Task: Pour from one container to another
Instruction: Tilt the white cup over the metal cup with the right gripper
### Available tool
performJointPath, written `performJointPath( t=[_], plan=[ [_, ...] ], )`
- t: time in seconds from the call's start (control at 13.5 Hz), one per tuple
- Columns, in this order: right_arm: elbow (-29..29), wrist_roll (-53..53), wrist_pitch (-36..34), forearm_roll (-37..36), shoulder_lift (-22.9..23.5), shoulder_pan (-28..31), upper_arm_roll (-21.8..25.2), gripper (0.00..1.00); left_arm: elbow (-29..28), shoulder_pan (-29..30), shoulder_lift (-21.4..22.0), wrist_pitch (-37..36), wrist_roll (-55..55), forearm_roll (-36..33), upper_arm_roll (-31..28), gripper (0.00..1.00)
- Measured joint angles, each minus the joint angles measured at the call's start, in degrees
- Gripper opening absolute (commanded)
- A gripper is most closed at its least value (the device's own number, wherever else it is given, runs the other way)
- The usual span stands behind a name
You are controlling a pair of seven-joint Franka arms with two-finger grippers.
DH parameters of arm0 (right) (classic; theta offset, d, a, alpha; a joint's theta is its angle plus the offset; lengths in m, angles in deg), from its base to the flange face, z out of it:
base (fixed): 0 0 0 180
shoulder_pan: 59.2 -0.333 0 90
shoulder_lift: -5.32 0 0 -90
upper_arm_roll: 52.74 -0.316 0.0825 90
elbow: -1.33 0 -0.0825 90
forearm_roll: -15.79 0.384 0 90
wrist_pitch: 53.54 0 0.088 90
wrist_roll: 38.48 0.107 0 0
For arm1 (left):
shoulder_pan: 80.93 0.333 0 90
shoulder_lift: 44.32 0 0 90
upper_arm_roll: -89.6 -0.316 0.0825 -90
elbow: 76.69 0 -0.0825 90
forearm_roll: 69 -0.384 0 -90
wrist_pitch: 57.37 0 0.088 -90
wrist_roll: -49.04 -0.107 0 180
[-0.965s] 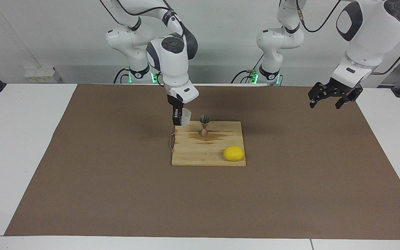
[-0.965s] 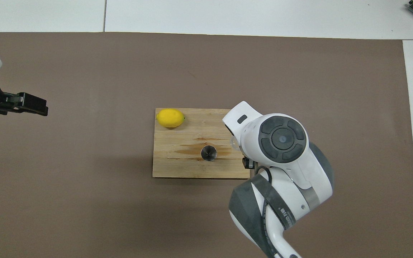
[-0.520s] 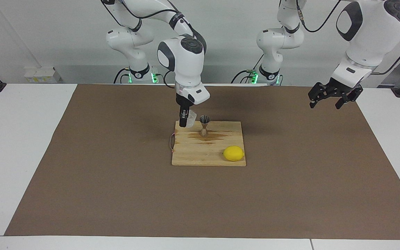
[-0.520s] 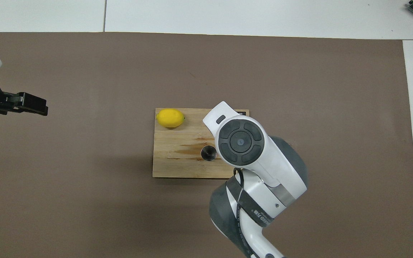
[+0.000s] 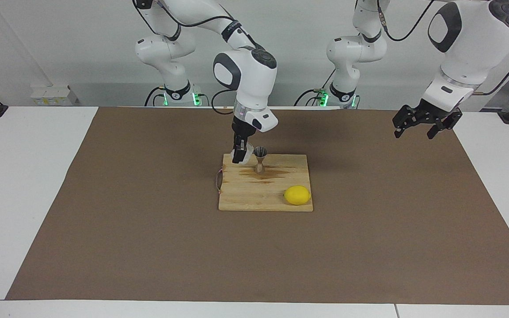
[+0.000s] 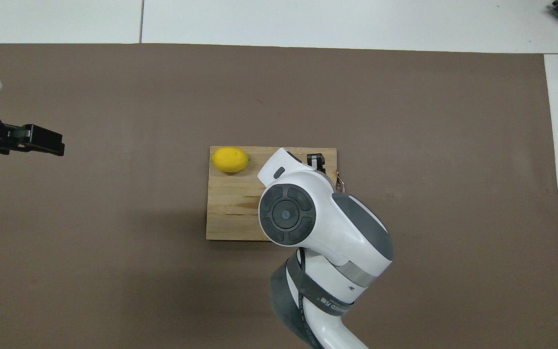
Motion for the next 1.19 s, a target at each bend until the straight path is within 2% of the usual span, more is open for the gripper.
performJointPath(
  t=[0.52, 1.19],
  plan=[
    [0.00, 0.55, -1.09, -9.91, 2.29, -4.01, 0.00, 0.00, -0.04, 0.00, 0.00, 0.19, 0.00, 0.00, -0.01, 1.00],
    [1.47, 0.55, -1.10, -23.12, 2.73, -7.59, -0.03, 0.00, -0.09, 0.00, 0.00, 0.37, 0.01, 0.00, -0.02, 1.00]
  ],
)
